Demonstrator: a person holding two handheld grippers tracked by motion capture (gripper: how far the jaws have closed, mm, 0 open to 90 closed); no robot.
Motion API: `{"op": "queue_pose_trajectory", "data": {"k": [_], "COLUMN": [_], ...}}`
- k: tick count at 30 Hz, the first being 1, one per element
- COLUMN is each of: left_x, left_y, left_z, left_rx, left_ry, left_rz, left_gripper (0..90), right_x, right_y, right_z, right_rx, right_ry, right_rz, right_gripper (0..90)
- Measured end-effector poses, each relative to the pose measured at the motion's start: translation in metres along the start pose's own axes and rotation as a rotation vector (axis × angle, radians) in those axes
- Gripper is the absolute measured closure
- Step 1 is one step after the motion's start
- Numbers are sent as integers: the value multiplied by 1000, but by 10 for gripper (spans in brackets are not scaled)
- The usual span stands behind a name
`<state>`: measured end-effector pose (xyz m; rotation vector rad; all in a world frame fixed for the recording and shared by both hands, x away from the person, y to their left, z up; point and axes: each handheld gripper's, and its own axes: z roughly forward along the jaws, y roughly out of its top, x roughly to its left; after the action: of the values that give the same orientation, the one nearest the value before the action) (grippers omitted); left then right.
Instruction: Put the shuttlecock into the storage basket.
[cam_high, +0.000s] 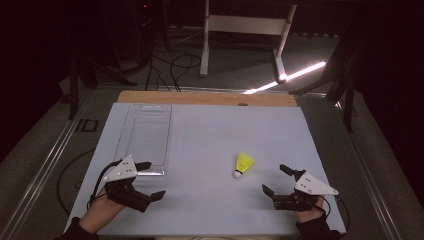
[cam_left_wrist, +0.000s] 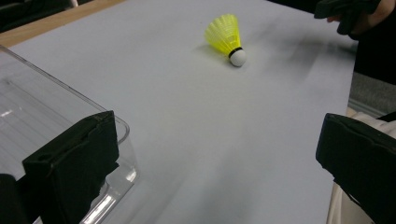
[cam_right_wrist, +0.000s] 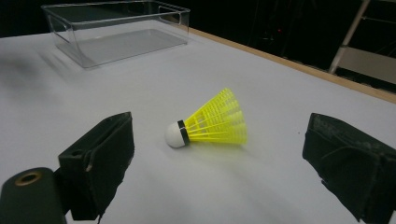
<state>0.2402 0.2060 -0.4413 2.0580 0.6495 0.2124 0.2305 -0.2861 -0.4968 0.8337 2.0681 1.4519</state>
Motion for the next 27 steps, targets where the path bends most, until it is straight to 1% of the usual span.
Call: {"op": "queue_pose_trajectory", "data": {"k": [2, 3, 4, 5, 6, 8, 9, 10, 12, 13, 14, 15, 16, 17, 18, 20, 21, 22, 23, 24, 25, 26, 27], "left_x": [0, 0, 0, -1, -1, -1, -1, -2, -3, -5, -5, -5, -6, -6, -8, -10, -13, -13, -17, -19, -19, -21, -21], "left_y": [1, 4, 4, 6, 8, 9, 10, 12, 15, 19, 19, 21, 23, 25, 28, 33, 37, 37, 40, 42, 42, 43, 43], "left_z": [1, 3, 3, 5, 6, 7, 8, 8, 10, 11, 11, 12, 13, 14, 16, 19, 23, 23, 27, 29, 29, 31, 31], "left_rx": [9, 40, 40, 62, 75, 84, 97, 113, 129, 153, 153, 163, 173, 183, 202, 231, 259, 259, 287, 298, 298, 313, 313], "left_ry": [-2, 3, 3, 16, 9, 10, 16, 10, 8, -7, -7, -2, -6, -11, 0, -13, -12, -12, -9, -21, -21, -37, -37], "left_rz": [1, 9, 9, 15, 18, 16, 19, 20, 9, 2, 2, -3, -12, -12, -7, -12, 0, 0, 16, 20, 20, 25, 25], "left_gripper": [0, 0, 0, 0, 0, 0, 0, 0, 0, 0, 0, 0, 0, 0, 0, 0, 0, 0, 0, 1, 0, 0, 0], "right_x": [0, 0, 0, 0, 0, 0, 0, 0, 0, 0, 0, 0, 0, 1, 1, 1, 1, 1, 1, 1, 1, 1, 1], "right_y": [0, 0, 0, 0, 0, 0, 0, 0, 0, 0, 0, 0, 0, 0, 0, 0, 0, 0, 0, 0, 0, 0, 0], "right_z": [0, 0, 0, 0, 1, 1, 1, 1, 1, 2, 2, 2, 2, 2, 2, 2, 2, 2, 2, 2, 2, 2, 2], "right_rx": [0, 2, 2, 3, 5, 6, 8, 10, 12, 12, 13, 13, 16, 16, 16, 18, 17, 17, 17, 17, 17, 17, 17], "right_ry": [0, -1, -1, -3, -1, -1, 0, 1, 2, 2, 5, 5, 7, 8, 8, 8, 9, 9, 10, 11, 11, 10, 10], "right_rz": [0, 1, 1, -1, -2, -3, -3, -4, -4, -3, -1, -1, -3, -2, -2, -2, -4, -6, -6, -4, -4, -5, -5], "right_gripper": [92, 92, 92, 92, 92, 92, 92, 92, 92, 92, 92, 92, 92, 92, 92, 92, 92, 92, 92, 92, 92, 92, 92]}}
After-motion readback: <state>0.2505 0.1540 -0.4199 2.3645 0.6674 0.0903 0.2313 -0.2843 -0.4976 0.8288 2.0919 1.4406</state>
